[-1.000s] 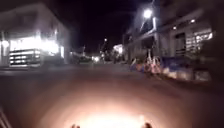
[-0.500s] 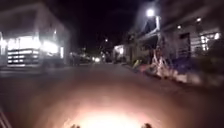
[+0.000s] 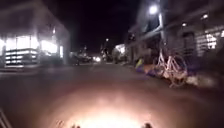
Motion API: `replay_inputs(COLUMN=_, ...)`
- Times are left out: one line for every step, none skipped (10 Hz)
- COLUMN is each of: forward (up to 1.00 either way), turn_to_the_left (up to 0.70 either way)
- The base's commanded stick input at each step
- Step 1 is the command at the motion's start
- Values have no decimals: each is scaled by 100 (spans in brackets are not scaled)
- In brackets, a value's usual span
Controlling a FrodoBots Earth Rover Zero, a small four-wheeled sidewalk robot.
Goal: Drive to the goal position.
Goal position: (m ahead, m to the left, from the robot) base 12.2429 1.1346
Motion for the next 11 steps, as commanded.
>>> replay_inputs(forward=85, turn_to_the_left=0)
replay_inputs(forward=85, turn_to_the_left=0)
replay_inputs(forward=85, turn_to_the_left=0)
replay_inputs(forward=85, turn_to_the_left=0)
replay_inputs(forward=85, turn_to_the_left=0)
replay_inputs(forward=85, turn_to_the_left=0)
replay_inputs(forward=85, turn_to_the_left=0)
replay_inputs(forward=85, turn_to_the_left=0)
replay_inputs(forward=85, turn_to_the_left=0)
replay_inputs(forward=85, turn_to_the_left=0)
replay_inputs(forward=85, turn_to_the_left=0)
